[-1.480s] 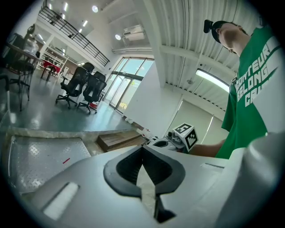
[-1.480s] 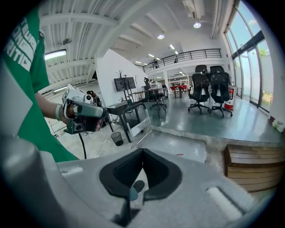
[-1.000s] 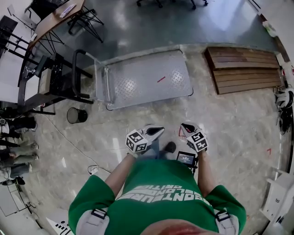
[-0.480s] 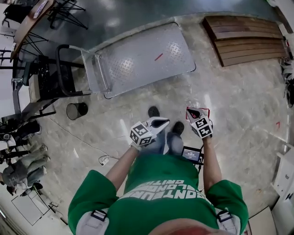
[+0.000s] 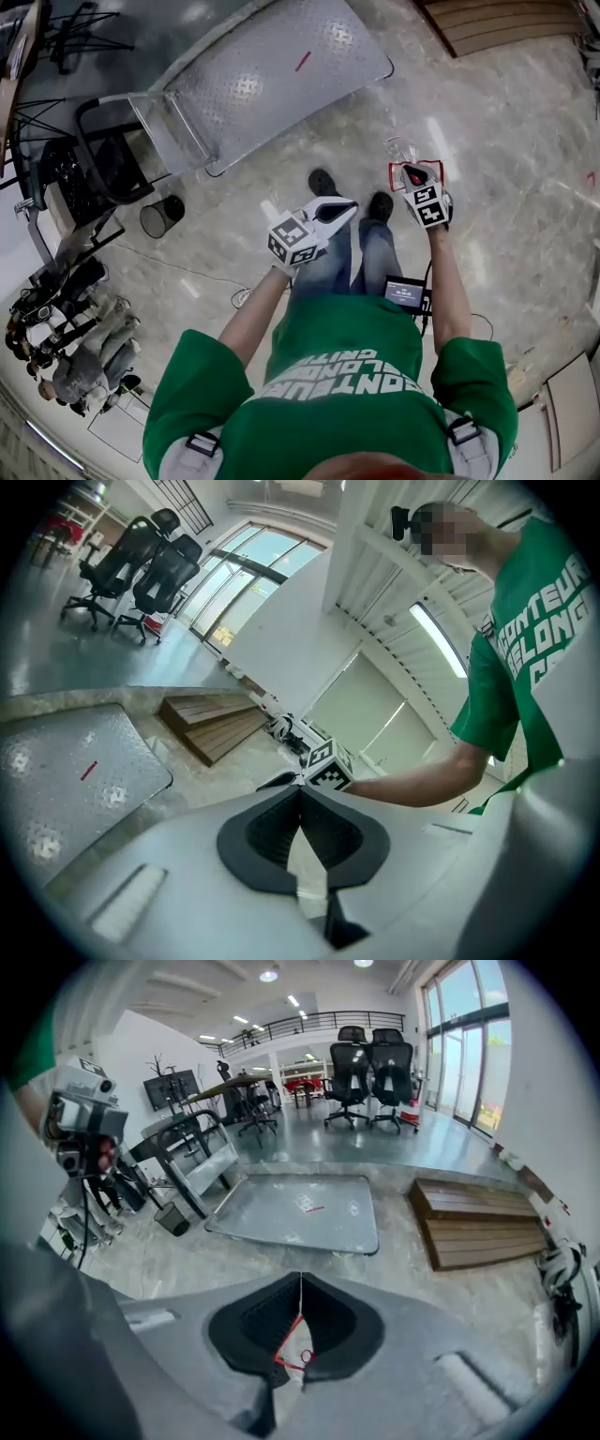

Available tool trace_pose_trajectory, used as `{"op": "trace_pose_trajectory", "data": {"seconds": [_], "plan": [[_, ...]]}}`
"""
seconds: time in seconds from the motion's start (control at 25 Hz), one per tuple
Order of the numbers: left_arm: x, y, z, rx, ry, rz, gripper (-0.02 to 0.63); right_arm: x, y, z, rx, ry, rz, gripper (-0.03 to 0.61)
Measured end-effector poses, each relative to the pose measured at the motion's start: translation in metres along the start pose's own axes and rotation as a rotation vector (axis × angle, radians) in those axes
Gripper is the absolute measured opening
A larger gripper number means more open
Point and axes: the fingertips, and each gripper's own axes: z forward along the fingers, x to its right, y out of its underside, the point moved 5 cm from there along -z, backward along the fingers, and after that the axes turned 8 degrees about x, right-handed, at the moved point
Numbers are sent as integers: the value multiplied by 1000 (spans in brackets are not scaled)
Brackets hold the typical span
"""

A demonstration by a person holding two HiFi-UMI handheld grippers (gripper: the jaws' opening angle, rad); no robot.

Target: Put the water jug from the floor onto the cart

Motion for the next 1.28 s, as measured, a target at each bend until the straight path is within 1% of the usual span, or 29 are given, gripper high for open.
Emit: {"op": "trace_pose_trajectory", "data": {"seconds": [0.08,0.2,0.28,0.4,0.44,0.56,0.76,0.92,1.0,1.04,1.08,1.16,1.28], "plan": [[-2,6,7,-19,12,0,14,14,26,11,-44,55,43,36],[-4,15,17,-40,30,-7,14,33,67,29,-113,130,102,66],[-7,19,22,-49,38,-14,14,42,94,43,-179,163,139,123],[-10,24,26,-67,50,-24,14,45,130,67,-266,197,182,262],[-10,26,26,-74,55,-27,14,45,140,74,-288,211,188,297],[-10,28,26,-88,63,-36,14,45,168,92,-339,248,198,342],[-16,32,24,-97,55,-54,14,51,198,117,-384,271,259,344],[-23,43,20,-114,46,-78,14,52,210,130,-373,295,311,344],[-24,46,22,-118,49,-85,14,58,206,127,-339,298,342,335],[-23,46,24,-120,53,-85,14,61,205,124,-330,301,359,314],[-22,45,25,-121,58,-84,14,61,205,119,-337,306,375,304],[-17,40,26,-118,71,-75,14,61,206,106,-360,321,393,304],[-10,20,24,-82,77,-57,14,60,181,85,-297,319,386,304]]}}
